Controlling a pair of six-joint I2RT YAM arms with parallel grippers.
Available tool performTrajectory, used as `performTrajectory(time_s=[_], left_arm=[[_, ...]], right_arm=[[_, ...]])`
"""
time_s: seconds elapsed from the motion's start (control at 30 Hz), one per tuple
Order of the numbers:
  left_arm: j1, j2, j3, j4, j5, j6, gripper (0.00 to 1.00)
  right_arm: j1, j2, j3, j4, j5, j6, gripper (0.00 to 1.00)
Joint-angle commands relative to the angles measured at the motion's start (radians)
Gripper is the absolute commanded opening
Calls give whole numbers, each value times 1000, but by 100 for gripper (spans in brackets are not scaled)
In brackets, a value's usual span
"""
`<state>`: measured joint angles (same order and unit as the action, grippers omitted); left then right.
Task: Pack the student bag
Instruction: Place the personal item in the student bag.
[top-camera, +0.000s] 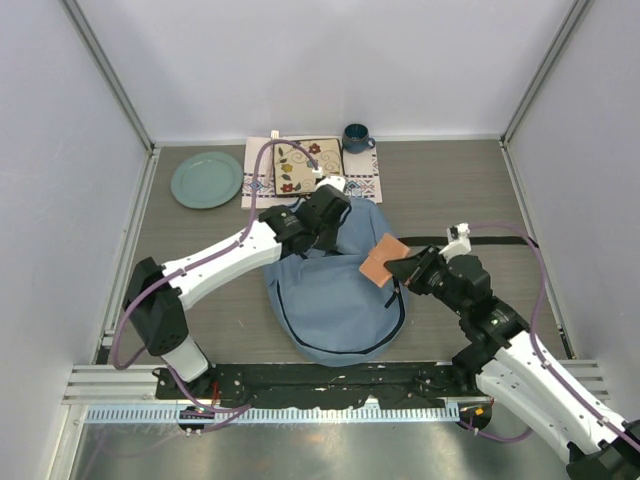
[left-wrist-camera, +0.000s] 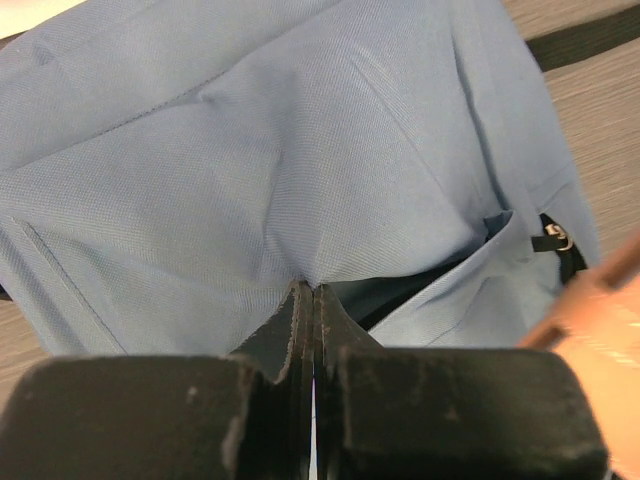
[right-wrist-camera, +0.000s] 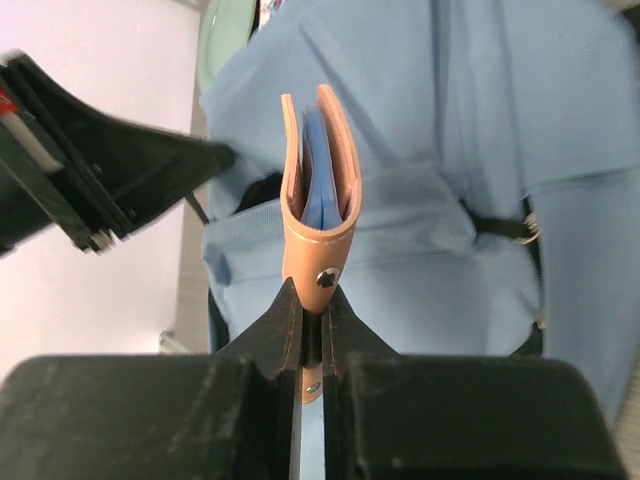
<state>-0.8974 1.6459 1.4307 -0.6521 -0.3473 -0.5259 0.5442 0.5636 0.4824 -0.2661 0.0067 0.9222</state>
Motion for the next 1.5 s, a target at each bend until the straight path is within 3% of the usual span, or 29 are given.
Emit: performTrajectory(time_s=[0.0, 0.43, 0.6, 1.07, 1.3, 1.47], left_arm=[[40, -93, 13, 100, 77, -65, 0], [124, -164, -73, 210, 247, -172, 0], [132, -181, -90, 250, 289, -200, 0], [149, -256, -130, 336, 311, -230, 0], [153, -262, -154, 368, 384, -236, 0], [153, -282, -203, 402, 404, -249, 0]], right_arm=[[3, 42, -83, 290, -203, 147, 1], [3, 189, -136, 576, -421, 269, 1], [5, 283, -157, 715, -435, 334, 1], [23, 625, -211, 820, -485, 379, 1], [25, 699, -229, 1062, -505, 464, 1], [25, 696, -185, 1139, -522, 497, 1]])
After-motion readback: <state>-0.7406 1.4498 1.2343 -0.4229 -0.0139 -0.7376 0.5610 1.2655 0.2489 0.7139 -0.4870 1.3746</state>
